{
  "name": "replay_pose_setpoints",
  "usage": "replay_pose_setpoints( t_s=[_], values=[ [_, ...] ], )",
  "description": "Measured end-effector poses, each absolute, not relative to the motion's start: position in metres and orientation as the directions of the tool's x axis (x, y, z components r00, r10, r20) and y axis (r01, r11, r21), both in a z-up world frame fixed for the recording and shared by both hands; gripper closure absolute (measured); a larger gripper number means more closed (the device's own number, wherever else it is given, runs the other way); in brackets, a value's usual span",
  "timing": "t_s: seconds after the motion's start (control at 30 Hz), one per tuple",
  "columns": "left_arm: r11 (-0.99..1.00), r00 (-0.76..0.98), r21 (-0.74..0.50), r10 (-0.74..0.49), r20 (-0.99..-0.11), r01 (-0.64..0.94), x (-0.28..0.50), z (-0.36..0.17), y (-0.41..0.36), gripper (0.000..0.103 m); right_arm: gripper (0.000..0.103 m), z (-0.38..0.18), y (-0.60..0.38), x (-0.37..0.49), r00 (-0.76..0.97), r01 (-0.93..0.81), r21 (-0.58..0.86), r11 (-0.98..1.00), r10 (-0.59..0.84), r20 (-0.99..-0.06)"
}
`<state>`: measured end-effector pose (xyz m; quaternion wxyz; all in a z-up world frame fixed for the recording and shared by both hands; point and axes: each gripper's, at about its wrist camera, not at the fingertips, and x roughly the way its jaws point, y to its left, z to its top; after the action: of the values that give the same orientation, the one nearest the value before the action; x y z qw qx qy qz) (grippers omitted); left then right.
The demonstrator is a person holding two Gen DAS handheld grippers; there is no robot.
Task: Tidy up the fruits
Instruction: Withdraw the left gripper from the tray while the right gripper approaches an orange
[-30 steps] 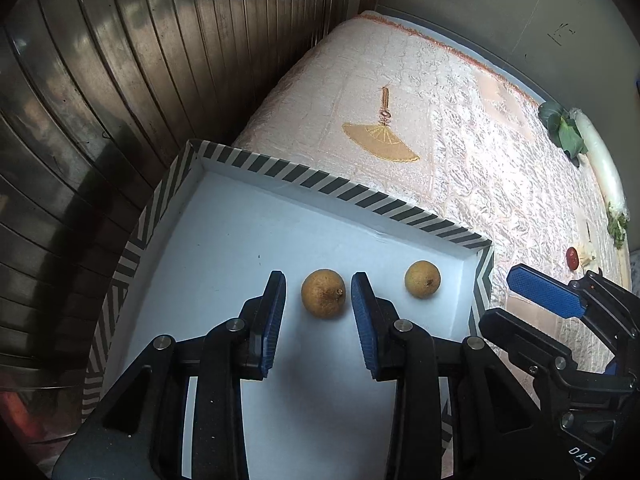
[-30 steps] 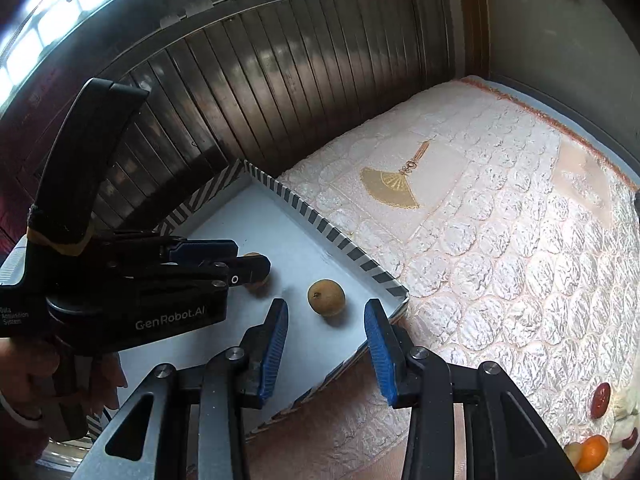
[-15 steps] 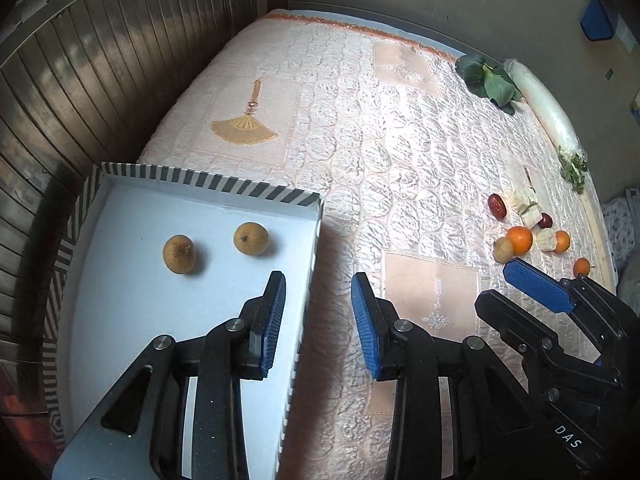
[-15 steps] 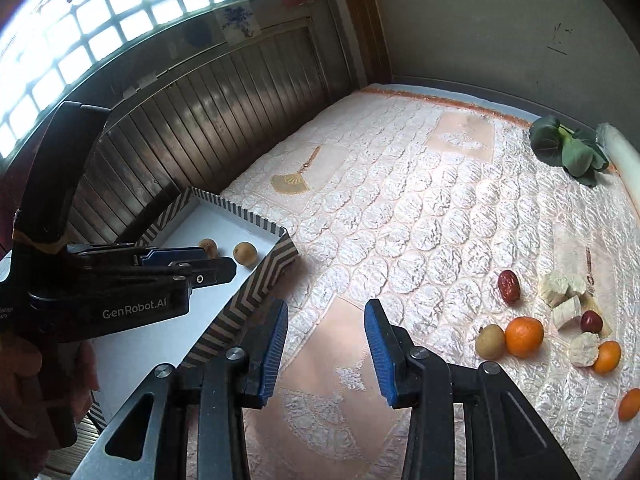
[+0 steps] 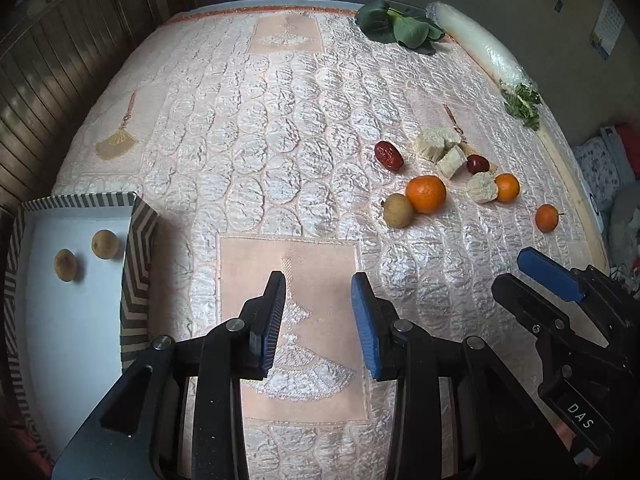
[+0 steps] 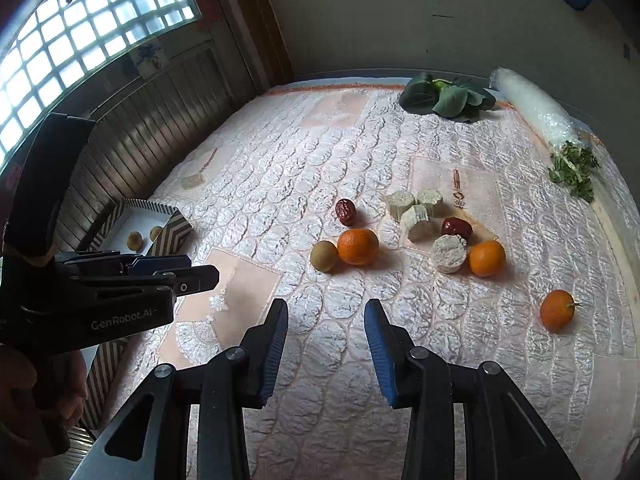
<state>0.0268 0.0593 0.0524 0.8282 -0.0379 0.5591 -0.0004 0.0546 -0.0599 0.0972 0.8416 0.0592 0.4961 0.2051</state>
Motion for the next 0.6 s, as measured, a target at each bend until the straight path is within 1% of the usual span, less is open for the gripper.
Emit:
replay_pose_setpoints(
  t_s=[0.13,0.23,0.3,0.33,0.37,0.6],
  values=[
    [0.995,0.364,-0.098,-0.083,-0.928,-0.023,0.036,0.047,0.044,0.070,0.065,0.092,-0.090,0.051,0.433,-0.233,0.303,0.924,0.378,-0.819],
    [0.996,0.364,-0.087,-0.080,-0.928,-0.005,0.043,0.045,0.033,0.069,0.065,0.089,-0.110,0.050,0.438,-0.201,0.300,0.933,0.359,-0.824],
    [0.995,0.364,-0.096,-0.091,-0.927,0.006,0.048,0.043,0.028,0.058,0.065,0.087,-0.123,0.049,0.442,-0.178,0.296,0.939,0.344,-0.828],
    [0.994,0.363,-0.111,-0.108,-0.926,0.015,0.050,0.042,0.026,0.041,0.065,0.086,-0.129,0.049,0.444,-0.167,0.295,0.941,0.339,-0.830],
    [0.993,0.362,-0.120,-0.120,-0.924,0.023,0.052,0.041,0.024,0.032,0.065,0.085,-0.135,0.049,0.445,-0.156,0.294,0.943,0.333,-0.831],
    [0.994,0.360,-0.106,-0.109,-0.927,0.028,0.065,0.037,0.020,0.032,0.065,0.079,-0.171,0.051,0.457,-0.089,0.279,0.956,0.288,-0.841]
  ],
)
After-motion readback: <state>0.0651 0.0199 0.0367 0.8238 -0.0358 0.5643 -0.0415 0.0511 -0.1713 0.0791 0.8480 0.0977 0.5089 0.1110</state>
